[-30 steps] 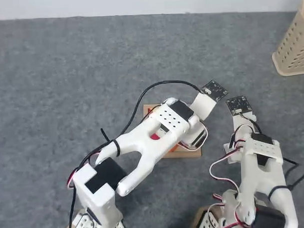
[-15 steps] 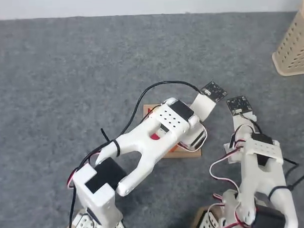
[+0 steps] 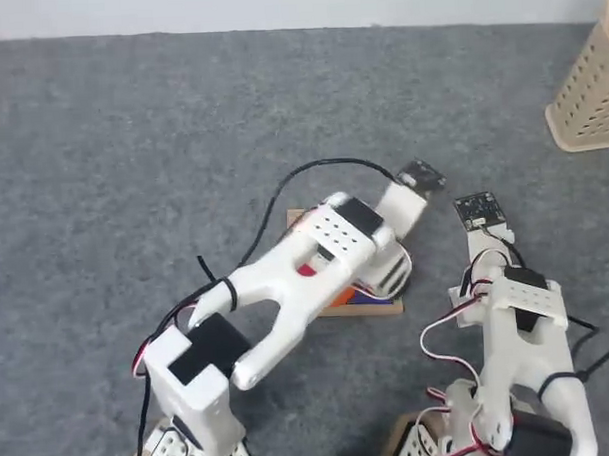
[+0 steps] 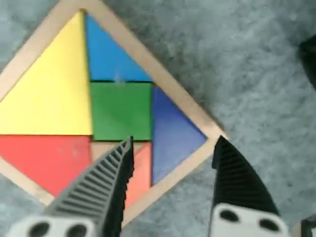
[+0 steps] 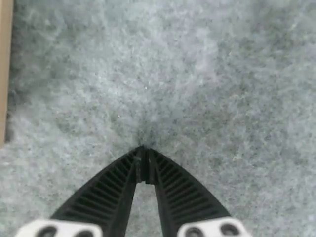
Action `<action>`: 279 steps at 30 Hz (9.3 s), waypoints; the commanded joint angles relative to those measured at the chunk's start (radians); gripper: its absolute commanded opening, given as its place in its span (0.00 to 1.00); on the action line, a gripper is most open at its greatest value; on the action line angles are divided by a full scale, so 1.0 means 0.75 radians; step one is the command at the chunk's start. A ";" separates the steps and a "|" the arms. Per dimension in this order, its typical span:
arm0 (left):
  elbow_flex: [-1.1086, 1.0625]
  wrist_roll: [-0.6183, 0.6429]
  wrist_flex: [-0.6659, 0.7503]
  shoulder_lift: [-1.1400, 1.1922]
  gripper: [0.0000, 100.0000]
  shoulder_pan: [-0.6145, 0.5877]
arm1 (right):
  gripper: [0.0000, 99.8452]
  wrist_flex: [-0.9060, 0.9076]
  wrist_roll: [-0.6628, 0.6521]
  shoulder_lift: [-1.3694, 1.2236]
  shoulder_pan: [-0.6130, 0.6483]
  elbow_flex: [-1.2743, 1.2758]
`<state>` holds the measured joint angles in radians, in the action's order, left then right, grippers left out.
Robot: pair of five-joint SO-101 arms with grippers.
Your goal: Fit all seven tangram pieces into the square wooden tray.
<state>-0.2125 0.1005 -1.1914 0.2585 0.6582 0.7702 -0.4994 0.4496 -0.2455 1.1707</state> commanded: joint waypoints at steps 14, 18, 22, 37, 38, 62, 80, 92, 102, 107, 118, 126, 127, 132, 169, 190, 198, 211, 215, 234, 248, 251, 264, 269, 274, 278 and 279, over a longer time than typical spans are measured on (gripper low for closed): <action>0.054 0.010 0.098 -0.033 0.01 -0.241 | 0.01 -0.024 -0.002 0.046 -0.034 0.002; 0.052 0.010 0.180 -0.035 0.01 -0.376 | 0.01 -0.024 -0.002 0.046 -0.034 0.002; 0.001 0.012 0.245 -0.121 0.01 -0.473 | 0.01 -0.024 -0.002 0.046 -0.034 0.002; -0.887 0.010 0.927 -0.984 0.01 -0.530 | 0.01 -0.103 -0.004 0.377 -0.026 0.219; -0.932 0.010 0.968 -1.021 0.01 -0.530 | 0.01 -0.105 -0.004 0.470 -0.024 0.272; -1.699 0.012 0.530 -2.606 0.01 -1.086 | 0.01 0.654 -0.080 1.801 -0.001 0.683; -1.967 0.012 0.327 -2.731 0.01 -1.185 | 0.01 0.654 -0.078 1.801 -0.101 0.683; -1.967 0.012 -0.045 -2.737 0.01 -1.154 | 0.01 0.654 -0.078 1.801 -0.101 0.683; -1.967 0.012 -0.047 -2.737 0.01 -1.154 | 0.01 0.654 -0.076 1.801 -0.101 0.683; -1.967 0.012 -0.047 -2.737 0.01 -1.154 | 0.01 0.654 -0.076 1.801 -0.101 0.683; -1.967 0.012 -0.047 -2.735 0.01 -1.154 | 0.01 0.654 -0.076 1.801 -0.101 0.683; -1.967 0.012 -0.047 -2.735 0.01 -1.154 | 0.01 0.654 -0.076 1.801 -0.101 0.683; -1.967 0.012 -0.047 -2.735 0.01 -1.154 | 0.01 0.654 -0.076 1.801 -0.101 0.683; -1.967 0.012 -0.047 -2.735 0.01 -1.154 | 0.01 0.654 -0.076 1.801 -0.101 0.683; -1.967 0.018 -0.047 -2.737 0.01 -1.148 | 0.01 0.654 -0.076 1.801 -0.101 0.683; -1.967 0.018 -0.047 -2.737 0.01 -1.148 | 0.01 0.654 -0.076 1.801 -0.101 0.683; -1.967 0.018 -0.045 -2.737 0.01 -1.148 | 0.01 0.654 -0.076 1.801 -0.101 0.683; -1.967 0.018 -0.047 -2.737 0.01 -1.148 | 0.01 0.654 -0.076 1.801 -0.101 0.683; -1.967 0.018 -0.047 -2.737 0.01 -1.148 | 0.01 0.654 -0.076 1.801 -0.101 0.683; -1.967 0.018 -0.047 -2.737 0.01 -1.148 | 0.01 0.654 -0.076 1.801 -0.101 0.683; -1.967 0.020 -0.047 -2.737 0.01 -1.148 | 0.01 0.654 -0.076 1.801 -0.101 0.683; -1.967 0.020 -0.047 -2.737 0.01 -1.148 | 0.01 0.654 -0.076 1.801 -0.101 0.683; -1.967 0.020 -0.047 -2.737 0.01 -1.148 | 0.01 0.654 -0.076 1.801 -0.101 0.683; -1.967 0.020 -0.047 -2.737 0.01 -1.148 | 0.01 0.654 -0.076 1.801 -0.101 0.683; -1.967 0.020 -0.047 -2.737 0.01 -1.148 | 0.01 0.654 -0.076 1.801 -0.101 0.683; -1.967 0.020 -0.047 -2.737 0.01 -1.148 | 0.01 0.654 -0.076 1.801 -0.101 0.683; -1.967 0.020 -0.047 -2.737 0.01 -1.148 | 0.01 0.654 -0.076 1.801 -0.101 0.683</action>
<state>-1.6916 0.1005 -1.2206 -1.7883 -0.2056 1.2536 -0.5393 1.7921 -0.3053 1.6709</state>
